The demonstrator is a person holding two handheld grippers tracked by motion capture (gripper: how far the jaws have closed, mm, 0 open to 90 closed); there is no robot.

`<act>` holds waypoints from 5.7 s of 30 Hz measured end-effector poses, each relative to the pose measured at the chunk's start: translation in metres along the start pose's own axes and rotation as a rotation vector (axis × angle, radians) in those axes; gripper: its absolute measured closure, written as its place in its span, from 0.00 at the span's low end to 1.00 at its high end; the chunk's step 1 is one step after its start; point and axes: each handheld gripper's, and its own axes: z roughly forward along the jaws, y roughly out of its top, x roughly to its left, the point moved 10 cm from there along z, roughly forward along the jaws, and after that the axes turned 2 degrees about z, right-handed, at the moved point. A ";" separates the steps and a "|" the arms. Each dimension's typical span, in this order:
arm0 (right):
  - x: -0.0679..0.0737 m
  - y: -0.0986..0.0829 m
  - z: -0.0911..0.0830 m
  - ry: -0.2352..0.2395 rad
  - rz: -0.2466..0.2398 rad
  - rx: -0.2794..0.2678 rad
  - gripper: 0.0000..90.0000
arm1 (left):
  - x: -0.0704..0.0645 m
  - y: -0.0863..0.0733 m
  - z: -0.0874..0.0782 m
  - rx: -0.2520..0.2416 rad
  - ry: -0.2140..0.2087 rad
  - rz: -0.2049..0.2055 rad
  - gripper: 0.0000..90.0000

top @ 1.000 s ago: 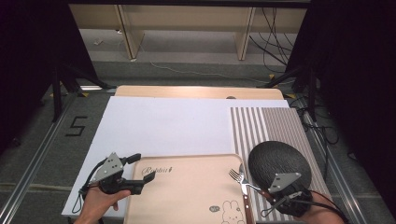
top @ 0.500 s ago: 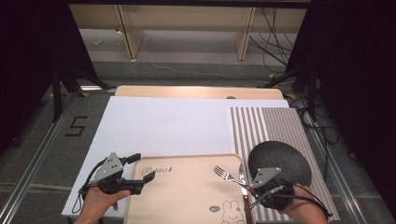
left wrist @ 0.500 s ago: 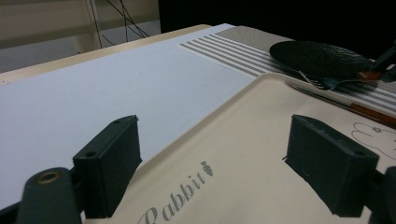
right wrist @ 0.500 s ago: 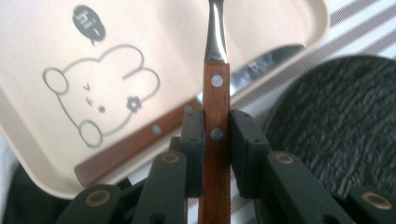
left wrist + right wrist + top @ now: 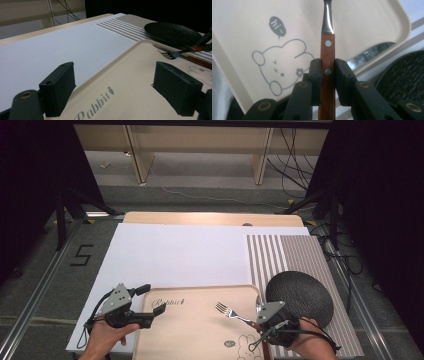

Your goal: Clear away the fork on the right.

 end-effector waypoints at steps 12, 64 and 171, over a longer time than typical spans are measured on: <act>0.015 0.007 0.014 0.024 -0.008 0.018 0.86 | -0.001 0.000 0.000 -0.003 -0.001 -0.011 0.19; 0.039 0.033 0.034 0.085 0.039 -0.083 0.37 | 0.002 0.000 -0.001 -0.004 0.001 -0.003 0.19; 0.010 0.027 0.055 -0.130 0.053 -0.028 1.00 | 0.002 0.002 -0.003 -0.016 -0.002 0.001 0.19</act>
